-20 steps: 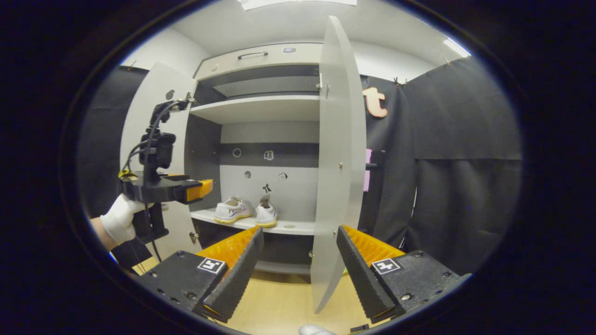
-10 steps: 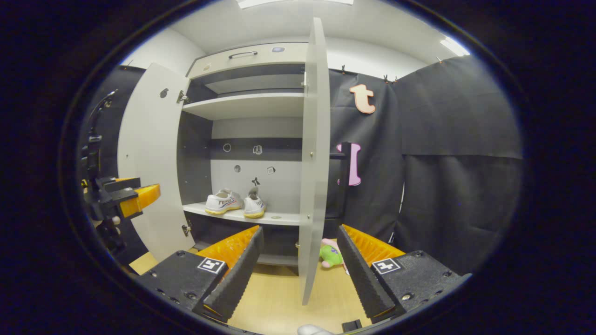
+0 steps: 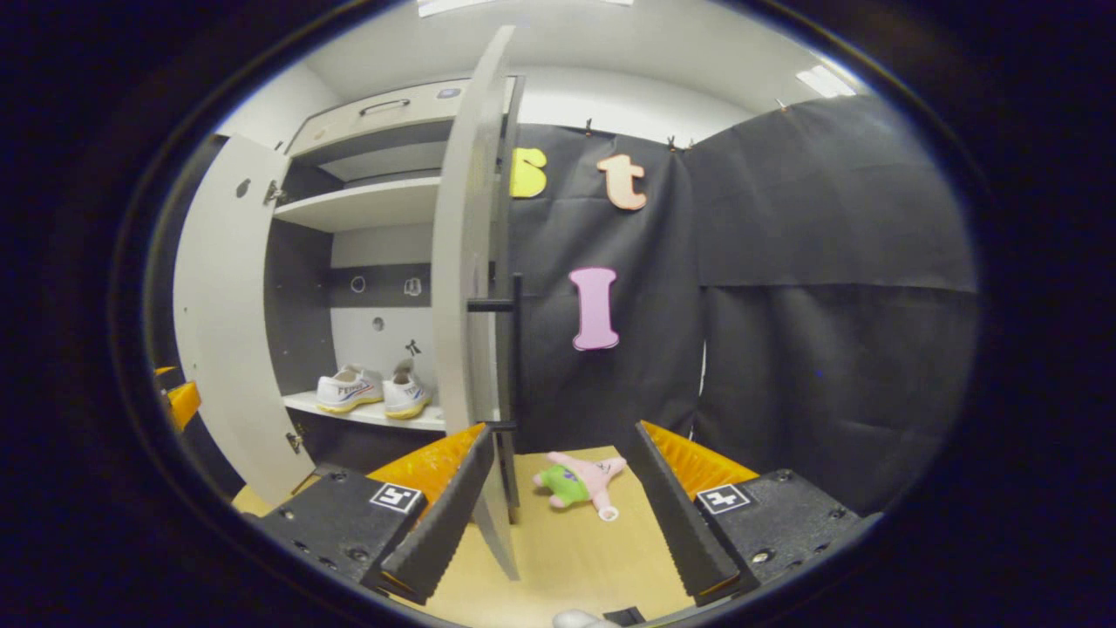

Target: Grab one shoe with the right hand and put it into the shoe cabinet, grab the other shoe with the left hand and put it into the shoe cabinet; then close the right door with the right hand and the left door with the left hand.

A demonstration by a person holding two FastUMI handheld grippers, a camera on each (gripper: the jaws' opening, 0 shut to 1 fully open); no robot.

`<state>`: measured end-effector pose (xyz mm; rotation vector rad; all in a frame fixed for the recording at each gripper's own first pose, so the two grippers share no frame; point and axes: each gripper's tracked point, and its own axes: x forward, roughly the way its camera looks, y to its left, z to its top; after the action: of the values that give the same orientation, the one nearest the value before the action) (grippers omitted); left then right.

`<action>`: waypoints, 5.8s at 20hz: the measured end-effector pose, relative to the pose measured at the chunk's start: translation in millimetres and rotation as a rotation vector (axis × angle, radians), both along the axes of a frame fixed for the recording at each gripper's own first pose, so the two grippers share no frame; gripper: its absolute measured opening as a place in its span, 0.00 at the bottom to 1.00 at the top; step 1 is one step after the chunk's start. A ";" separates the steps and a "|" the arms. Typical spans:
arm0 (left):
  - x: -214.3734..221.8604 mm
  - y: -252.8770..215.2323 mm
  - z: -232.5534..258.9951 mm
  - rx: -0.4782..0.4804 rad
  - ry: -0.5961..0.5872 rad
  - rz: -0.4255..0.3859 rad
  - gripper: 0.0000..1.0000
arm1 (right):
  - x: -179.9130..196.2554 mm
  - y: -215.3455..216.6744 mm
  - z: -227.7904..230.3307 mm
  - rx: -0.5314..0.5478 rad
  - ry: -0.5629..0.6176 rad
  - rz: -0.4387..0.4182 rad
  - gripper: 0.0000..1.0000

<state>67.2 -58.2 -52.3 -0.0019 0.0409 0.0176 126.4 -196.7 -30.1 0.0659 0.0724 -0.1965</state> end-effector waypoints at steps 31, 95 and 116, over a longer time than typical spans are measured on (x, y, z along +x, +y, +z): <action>0.6 15.9 -1.0 -0.009 0.021 0.028 0.96 | 53.5 102.0 15.2 -0.022 0.000 0.181 0.92; 78.0 85.1 32.6 0.031 -0.041 0.001 0.96 | -68.4 179.6 6.7 -0.030 0.004 0.285 0.99; -63.2 55.4 23.9 -0.019 0.007 -0.033 0.96 | -115.8 203.2 17.8 -0.024 -0.050 0.255 0.99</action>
<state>4.0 -2.7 -28.4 -0.0202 0.0481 -0.0157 10.6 6.5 -12.3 0.0371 0.0279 0.0592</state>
